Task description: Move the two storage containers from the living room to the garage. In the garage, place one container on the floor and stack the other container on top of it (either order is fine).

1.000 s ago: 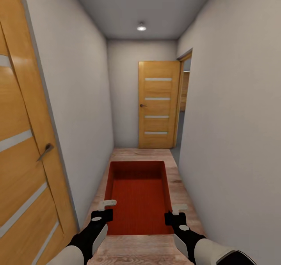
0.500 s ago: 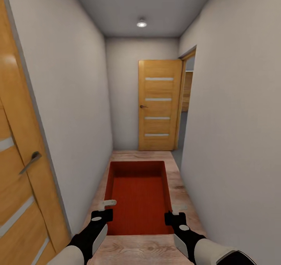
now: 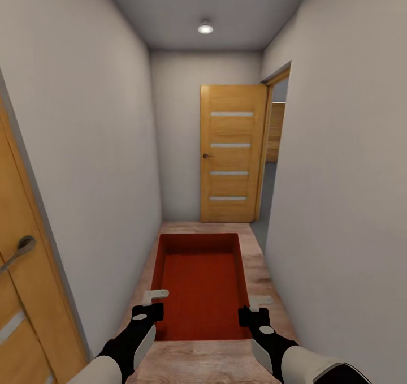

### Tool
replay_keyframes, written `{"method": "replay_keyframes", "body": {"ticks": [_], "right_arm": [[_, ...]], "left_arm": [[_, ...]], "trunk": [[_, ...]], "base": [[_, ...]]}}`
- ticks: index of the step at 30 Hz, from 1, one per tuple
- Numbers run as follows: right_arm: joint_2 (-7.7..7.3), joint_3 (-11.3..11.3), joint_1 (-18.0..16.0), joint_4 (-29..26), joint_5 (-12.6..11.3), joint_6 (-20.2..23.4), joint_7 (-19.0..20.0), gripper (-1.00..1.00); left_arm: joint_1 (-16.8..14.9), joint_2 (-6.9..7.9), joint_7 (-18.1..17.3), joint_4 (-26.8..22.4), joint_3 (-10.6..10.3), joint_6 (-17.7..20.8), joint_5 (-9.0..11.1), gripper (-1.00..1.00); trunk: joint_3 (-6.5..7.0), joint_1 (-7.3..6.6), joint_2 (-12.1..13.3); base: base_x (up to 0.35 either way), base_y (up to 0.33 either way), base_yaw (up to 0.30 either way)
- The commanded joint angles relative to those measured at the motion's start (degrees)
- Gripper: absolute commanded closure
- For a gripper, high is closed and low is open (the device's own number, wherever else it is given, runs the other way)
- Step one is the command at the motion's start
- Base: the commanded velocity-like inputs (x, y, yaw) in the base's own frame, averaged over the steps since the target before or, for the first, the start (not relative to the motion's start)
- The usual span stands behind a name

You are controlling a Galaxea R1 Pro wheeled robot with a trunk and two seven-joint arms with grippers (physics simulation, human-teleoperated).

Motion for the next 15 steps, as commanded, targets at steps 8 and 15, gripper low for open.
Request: {"method": "replay_keyframes", "body": {"ticks": [8, 15], "right_arm": [[0.03, -2.0, 0.0, -0.1, 0.7, 0.1, 0.0, 1.00], [0.03, -2.1, 0.0, -0.1, 0.7, 0.1, 0.0, 1.00]], "left_arm": [[-0.1, 2.76, 0.8, -0.2, 0.7, 0.4, 0.5, 1.00], [-0.1, 2.76, 0.8, -0.2, 0.7, 0.4, 0.5, 1.00]], "trunk": [[-0.10, 0.05, -0.1], [-0.10, 0.05, -0.1]], "base": [[0.322, 0.000, 0.000], [0.322, 0.000, 0.000]]}}
